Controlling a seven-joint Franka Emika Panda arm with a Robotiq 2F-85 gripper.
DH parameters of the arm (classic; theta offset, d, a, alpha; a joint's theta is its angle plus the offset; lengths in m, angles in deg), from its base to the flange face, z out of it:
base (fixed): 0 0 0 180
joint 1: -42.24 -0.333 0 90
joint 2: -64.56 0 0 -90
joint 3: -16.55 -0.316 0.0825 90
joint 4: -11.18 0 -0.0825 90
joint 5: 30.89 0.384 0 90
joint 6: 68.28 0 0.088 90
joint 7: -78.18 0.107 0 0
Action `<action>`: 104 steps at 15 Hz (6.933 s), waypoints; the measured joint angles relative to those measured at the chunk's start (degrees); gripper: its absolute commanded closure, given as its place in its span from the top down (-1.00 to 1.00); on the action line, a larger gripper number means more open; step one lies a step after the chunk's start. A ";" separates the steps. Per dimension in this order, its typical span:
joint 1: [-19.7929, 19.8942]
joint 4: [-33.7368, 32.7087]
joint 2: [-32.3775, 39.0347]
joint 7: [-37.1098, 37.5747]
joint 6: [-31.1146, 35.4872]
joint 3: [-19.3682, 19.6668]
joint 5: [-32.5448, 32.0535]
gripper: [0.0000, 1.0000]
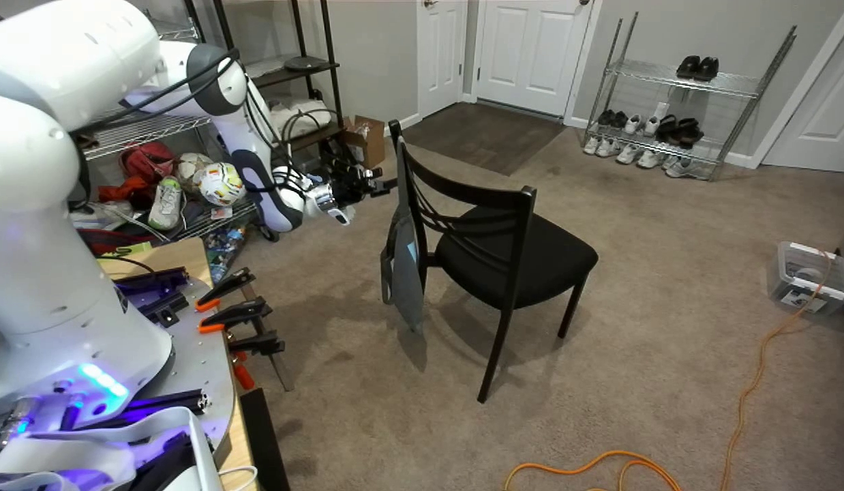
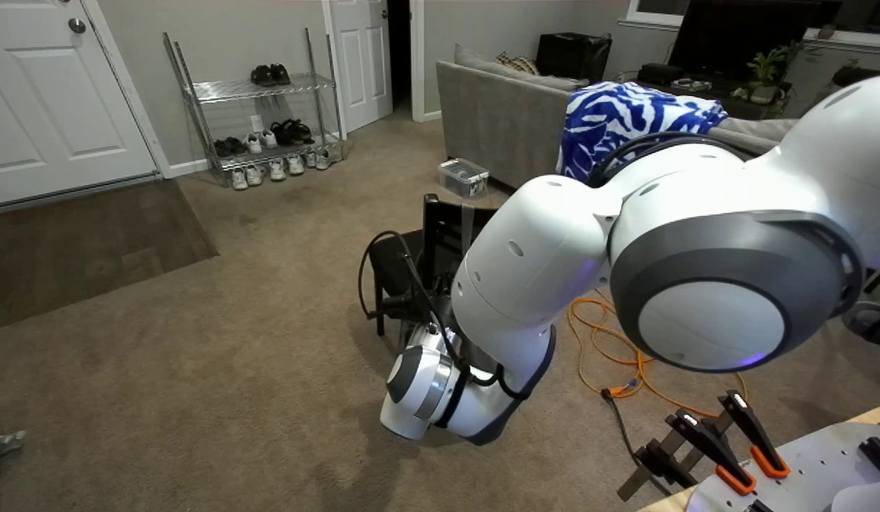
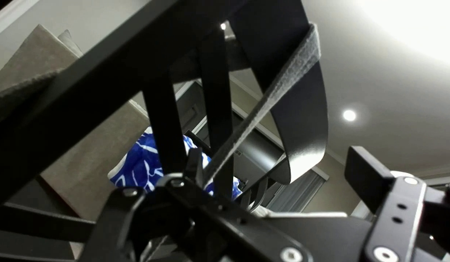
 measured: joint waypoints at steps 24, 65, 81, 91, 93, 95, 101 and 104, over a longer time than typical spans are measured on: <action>3.51 8.28 -4.54 5.64 -4.54 -5.41 -7.50 1.00; 11.23 10.98 -9.39 5.68 -6.81 -8.64 -1.59 1.00; 13.20 11.04 -14.74 2.64 -17.22 -12.71 7.35 1.00; 13.18 10.96 -18.55 0.79 -19.13 -12.74 6.32 1.00; 12.88 10.86 -19.93 -0.35 -19.45 -12.74 5.51 1.00; 12.43 10.81 -21.01 -1.44 -19.69 -12.73 4.20 1.00; 11.11 10.78 -23.39 -4.88 -19.56 -12.12 -1.58 1.00; 10.76 10.73 -23.94 -7.53 -18.58 -11.37 -6.03 1.00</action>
